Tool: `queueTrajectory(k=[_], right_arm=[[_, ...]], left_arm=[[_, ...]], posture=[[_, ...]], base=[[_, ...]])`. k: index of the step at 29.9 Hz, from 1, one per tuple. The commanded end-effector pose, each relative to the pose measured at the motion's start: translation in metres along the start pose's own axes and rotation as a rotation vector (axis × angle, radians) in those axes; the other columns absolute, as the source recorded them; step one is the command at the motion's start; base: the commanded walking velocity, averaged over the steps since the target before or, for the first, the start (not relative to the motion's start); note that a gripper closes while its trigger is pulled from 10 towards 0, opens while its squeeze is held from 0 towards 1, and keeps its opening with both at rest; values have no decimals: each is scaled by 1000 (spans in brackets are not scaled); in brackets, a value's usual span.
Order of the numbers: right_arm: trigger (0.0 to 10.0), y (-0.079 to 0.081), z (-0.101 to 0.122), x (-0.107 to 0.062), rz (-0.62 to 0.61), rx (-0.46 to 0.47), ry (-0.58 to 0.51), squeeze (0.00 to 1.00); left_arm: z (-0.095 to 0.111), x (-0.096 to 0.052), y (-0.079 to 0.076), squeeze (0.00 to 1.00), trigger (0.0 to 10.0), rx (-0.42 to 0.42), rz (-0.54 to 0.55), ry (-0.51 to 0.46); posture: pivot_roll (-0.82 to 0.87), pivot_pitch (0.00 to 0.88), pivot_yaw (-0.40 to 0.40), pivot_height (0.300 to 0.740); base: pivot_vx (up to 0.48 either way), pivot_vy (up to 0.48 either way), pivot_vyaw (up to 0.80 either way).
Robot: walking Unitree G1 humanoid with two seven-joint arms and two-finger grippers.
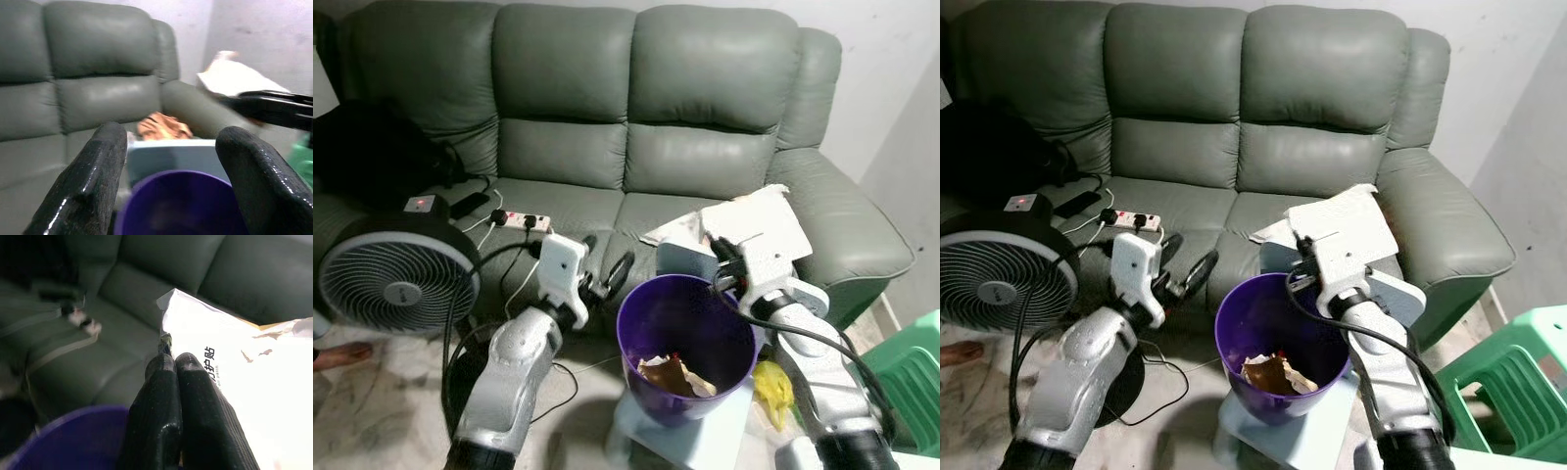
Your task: Picking trash to rubbish bin
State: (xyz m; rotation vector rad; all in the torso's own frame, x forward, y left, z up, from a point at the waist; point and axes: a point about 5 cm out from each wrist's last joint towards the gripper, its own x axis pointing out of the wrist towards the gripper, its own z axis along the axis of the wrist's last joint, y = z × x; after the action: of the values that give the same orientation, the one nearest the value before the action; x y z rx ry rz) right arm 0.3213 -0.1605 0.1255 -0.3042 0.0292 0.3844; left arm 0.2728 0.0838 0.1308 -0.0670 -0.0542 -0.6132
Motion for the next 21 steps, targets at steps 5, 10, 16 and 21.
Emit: queueTrajectory(k=[5, 10, 16, 21], right_arm=[[10000, 7, -11, 14, 162, -25, 61, 0], [10000, 13, -21, 12, 315, -8, 80, 0], [10000, 18, -42, 9, 386, 16, 167, 0], [10000, 23, -56, 9, 402, 29, 225, 0]], left_arm=[[0, -13, -30, 0, 10000, 30, -39, 3], [1, -21, -46, 0, 10000, 54, -52, 3], [2, -33, -56, 0, 10000, 48, -51, 11], [0, -45, -73, 0, 10000, 15, -37, 33]], posture=[[46, 0, -86, 740], [64, 0, -107, 740], [81, 0, -131, 740], [86, 40, -144, 740]], base=[[0, 0, 0], [0, 0, 0], [0, 0, 0], [0, 0, 0]])
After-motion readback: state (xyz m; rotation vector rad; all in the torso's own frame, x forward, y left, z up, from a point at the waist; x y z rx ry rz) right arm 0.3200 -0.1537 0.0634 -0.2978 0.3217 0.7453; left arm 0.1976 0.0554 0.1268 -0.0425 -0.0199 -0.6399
